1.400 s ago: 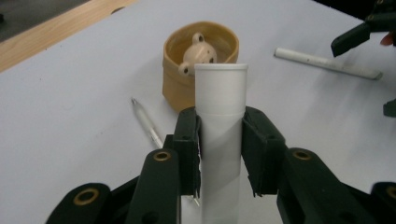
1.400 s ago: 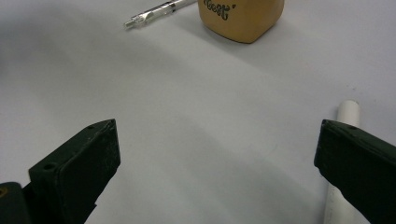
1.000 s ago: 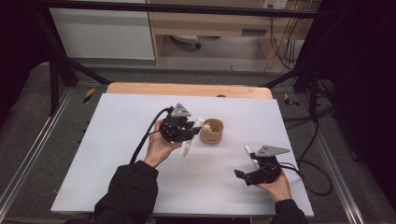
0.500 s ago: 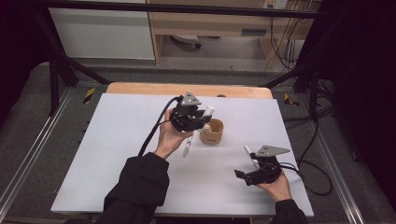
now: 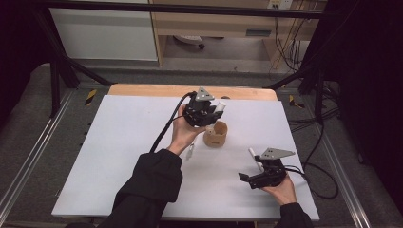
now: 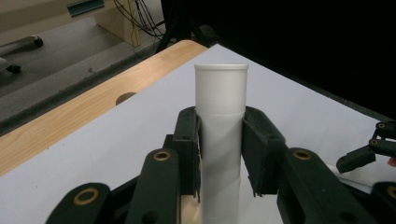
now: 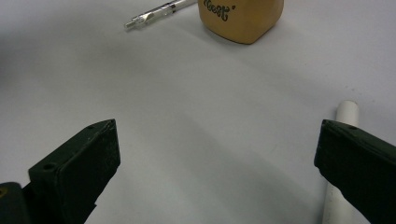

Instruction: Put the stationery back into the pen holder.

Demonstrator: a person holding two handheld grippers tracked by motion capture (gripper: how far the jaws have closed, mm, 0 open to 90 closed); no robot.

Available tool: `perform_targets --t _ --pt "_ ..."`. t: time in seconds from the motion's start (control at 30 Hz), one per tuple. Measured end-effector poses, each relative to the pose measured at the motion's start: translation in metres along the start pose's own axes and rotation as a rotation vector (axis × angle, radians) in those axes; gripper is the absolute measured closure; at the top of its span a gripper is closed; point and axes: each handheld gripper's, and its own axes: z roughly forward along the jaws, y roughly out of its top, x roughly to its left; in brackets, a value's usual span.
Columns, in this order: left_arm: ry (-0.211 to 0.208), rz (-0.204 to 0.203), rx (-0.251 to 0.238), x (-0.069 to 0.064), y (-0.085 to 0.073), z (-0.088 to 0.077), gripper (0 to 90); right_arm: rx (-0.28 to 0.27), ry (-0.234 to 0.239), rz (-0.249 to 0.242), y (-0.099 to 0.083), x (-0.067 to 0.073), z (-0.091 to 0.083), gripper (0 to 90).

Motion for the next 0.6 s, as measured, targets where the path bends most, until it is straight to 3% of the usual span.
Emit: perform_targets --t 0.6 --pt "-0.012 0.028 0.035 0.000 -0.004 0.047 68.0 0.005 0.006 -0.001 0.000 0.000 0.000 1.0"
